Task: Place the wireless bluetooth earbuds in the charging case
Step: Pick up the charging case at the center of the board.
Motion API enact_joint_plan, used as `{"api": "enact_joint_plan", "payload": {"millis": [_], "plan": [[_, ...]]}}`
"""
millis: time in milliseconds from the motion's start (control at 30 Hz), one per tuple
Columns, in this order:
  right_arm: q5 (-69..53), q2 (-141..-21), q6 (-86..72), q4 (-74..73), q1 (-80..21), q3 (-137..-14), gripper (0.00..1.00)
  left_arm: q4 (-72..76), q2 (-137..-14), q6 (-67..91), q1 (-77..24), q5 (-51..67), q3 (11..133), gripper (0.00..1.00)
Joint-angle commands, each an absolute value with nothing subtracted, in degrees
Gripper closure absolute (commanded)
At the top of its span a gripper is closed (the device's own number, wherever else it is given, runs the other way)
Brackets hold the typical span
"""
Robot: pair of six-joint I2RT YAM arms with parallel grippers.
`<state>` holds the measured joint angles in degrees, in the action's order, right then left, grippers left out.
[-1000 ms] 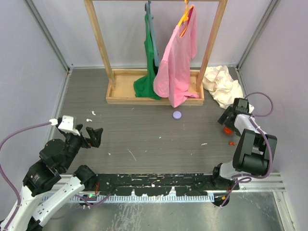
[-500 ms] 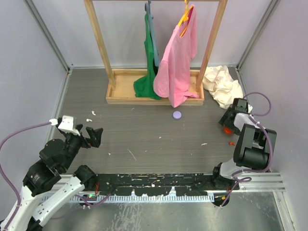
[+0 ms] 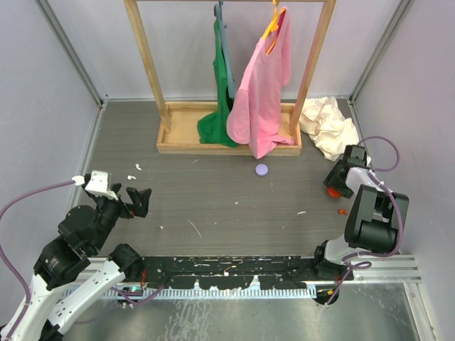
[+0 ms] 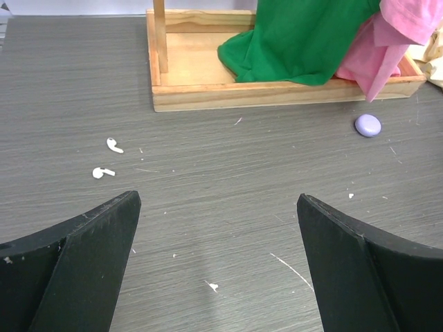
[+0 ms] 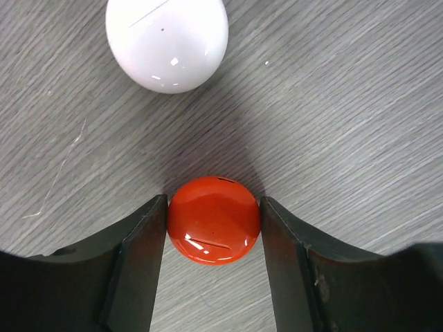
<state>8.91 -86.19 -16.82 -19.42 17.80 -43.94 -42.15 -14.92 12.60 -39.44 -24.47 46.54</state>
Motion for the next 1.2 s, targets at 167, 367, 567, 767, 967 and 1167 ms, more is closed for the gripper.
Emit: {"api": "enact_joint_plan", "payload": {"millis": [167,367,567,767,967,1167], "plan": [[8.14,-77.99,-16.92,-22.43,11.15,-44.71,0.47,-39.13,-14.63,12.61,-39.60,-24.94,46.32,0.02],[10.16,-76.08,-17.49,-23.29,0.46,-46.03,0.47,-39.24,-15.62,12.76,-39.62,-22.25,46.47,0.02],[10.79,-74.98,-15.46,-24.49,-10.42,-48.78,0.47,-40.92,-19.47,14.80,-39.61,-17.11,47.81,0.02],[8.65,-73.44,-10.63,-23.71,-19.83,-50.15,0.47,-43.35,-22.66,19.21,-39.58,-14.34,48.40,0.02],[2.91,-71.80,-3.45,-21.27,-26.83,-50.33,0.48,-41.61,-25.46,23.22,-39.55,-9.99,48.18,0.02],[-4.98,-70.86,6.18,-18.04,-31.81,-49.67,0.48,-39.55,-29.40,26.45,-39.56,-7.15,47.41,0.02]]}}
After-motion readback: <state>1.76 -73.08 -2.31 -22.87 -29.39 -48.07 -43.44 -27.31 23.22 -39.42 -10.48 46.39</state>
